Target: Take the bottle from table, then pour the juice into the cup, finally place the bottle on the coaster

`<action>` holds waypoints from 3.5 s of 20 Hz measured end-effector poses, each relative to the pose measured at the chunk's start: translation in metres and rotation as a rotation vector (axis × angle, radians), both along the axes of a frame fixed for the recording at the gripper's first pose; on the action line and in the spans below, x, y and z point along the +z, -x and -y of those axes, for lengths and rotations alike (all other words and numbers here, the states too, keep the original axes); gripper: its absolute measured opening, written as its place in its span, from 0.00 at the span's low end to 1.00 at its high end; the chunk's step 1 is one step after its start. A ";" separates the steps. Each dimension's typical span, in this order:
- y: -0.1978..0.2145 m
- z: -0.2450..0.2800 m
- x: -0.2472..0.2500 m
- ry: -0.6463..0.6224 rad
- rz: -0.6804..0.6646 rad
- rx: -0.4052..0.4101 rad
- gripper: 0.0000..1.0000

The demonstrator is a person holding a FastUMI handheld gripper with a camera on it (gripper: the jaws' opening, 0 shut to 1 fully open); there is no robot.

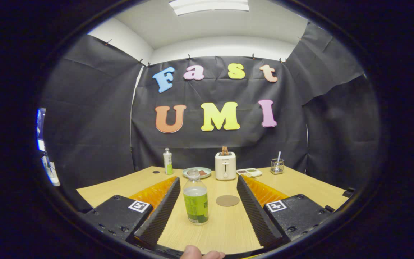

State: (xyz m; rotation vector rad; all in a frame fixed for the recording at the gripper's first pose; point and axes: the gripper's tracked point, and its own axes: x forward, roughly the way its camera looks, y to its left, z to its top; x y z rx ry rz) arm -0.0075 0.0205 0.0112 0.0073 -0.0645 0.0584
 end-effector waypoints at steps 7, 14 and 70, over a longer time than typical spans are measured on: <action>0.001 -0.007 0.007 0.000 0.015 0.016 1.00; -0.001 -0.013 -0.005 -0.002 0.001 0.018 1.00; -0.133 -0.040 -0.124 0.052 -0.421 -0.026 0.81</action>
